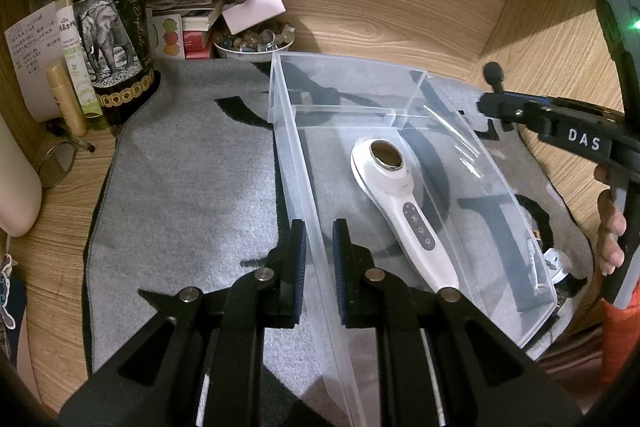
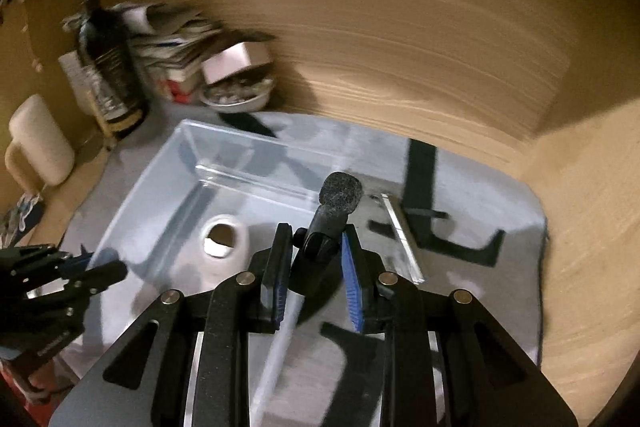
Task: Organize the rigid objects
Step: 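Carry the black stick into the clear box and release it, then grasp the silver keys by their ring with the right tool, then lift the keys into the clear box and open the right tool, then grasp the silver metal cylinder with the right tool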
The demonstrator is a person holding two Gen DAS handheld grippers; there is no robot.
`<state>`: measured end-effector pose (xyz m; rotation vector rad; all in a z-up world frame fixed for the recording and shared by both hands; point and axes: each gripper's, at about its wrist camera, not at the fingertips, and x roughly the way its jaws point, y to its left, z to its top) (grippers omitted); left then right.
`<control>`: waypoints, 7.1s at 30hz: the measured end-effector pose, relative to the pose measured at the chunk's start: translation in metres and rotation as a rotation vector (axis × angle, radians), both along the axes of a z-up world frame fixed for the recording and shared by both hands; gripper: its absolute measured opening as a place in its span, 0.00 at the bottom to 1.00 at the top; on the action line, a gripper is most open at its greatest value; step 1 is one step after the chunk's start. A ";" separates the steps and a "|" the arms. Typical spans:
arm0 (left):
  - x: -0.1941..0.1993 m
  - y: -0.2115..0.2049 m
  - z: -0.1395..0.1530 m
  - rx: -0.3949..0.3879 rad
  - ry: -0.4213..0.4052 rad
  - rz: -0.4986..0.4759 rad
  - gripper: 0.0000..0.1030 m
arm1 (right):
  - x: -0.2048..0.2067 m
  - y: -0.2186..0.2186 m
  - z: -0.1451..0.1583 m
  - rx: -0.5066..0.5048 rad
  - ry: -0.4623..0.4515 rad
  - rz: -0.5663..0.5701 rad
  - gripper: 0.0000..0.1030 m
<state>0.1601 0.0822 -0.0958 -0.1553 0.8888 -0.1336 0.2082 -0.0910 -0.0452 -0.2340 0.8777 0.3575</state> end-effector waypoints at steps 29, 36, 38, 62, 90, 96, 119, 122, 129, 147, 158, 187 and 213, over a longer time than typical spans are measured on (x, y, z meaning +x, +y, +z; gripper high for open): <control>0.002 -0.002 -0.002 0.005 -0.001 0.001 0.12 | -0.003 0.040 -0.039 -0.108 0.097 0.139 0.31; 0.001 -0.002 -0.002 0.005 -0.001 0.001 0.12 | -0.011 0.036 -0.020 -0.056 0.060 0.148 0.45; 0.001 -0.002 -0.002 0.005 -0.001 0.001 0.12 | -0.014 0.031 -0.011 -0.044 0.032 0.141 0.47; 0.000 -0.001 -0.002 0.007 -0.002 0.000 0.12 | 0.024 -0.079 -0.035 -0.024 0.129 -0.149 0.58; 0.000 -0.001 -0.003 0.004 -0.002 0.000 0.12 | 0.023 -0.080 -0.083 -0.058 0.255 -0.084 0.22; 0.000 0.000 -0.003 0.005 -0.003 0.001 0.12 | 0.017 -0.082 -0.062 -0.034 0.188 -0.102 0.22; -0.001 0.000 -0.003 0.005 -0.003 0.002 0.12 | -0.010 -0.044 0.034 0.057 -0.080 -0.019 0.22; -0.001 0.000 -0.003 0.006 -0.003 0.001 0.12 | -0.016 -0.033 0.043 0.064 -0.111 0.008 0.22; -0.001 0.000 -0.003 0.006 -0.003 0.001 0.12 | -0.029 -0.011 0.053 0.079 -0.148 0.078 0.22; -0.001 0.001 -0.003 0.006 -0.003 0.002 0.12 | -0.021 0.028 -0.010 -0.015 0.027 0.154 0.22; -0.001 0.000 -0.003 0.007 -0.003 0.002 0.12 | -0.022 0.031 -0.035 -0.073 0.091 0.177 0.22; -0.002 0.003 -0.003 0.011 -0.002 0.004 0.12 | 0.014 -0.039 0.022 0.076 -0.054 -0.056 0.46; -0.003 0.003 -0.003 0.014 -0.001 0.007 0.12 | 0.089 -0.067 -0.093 -0.007 0.275 -0.159 0.43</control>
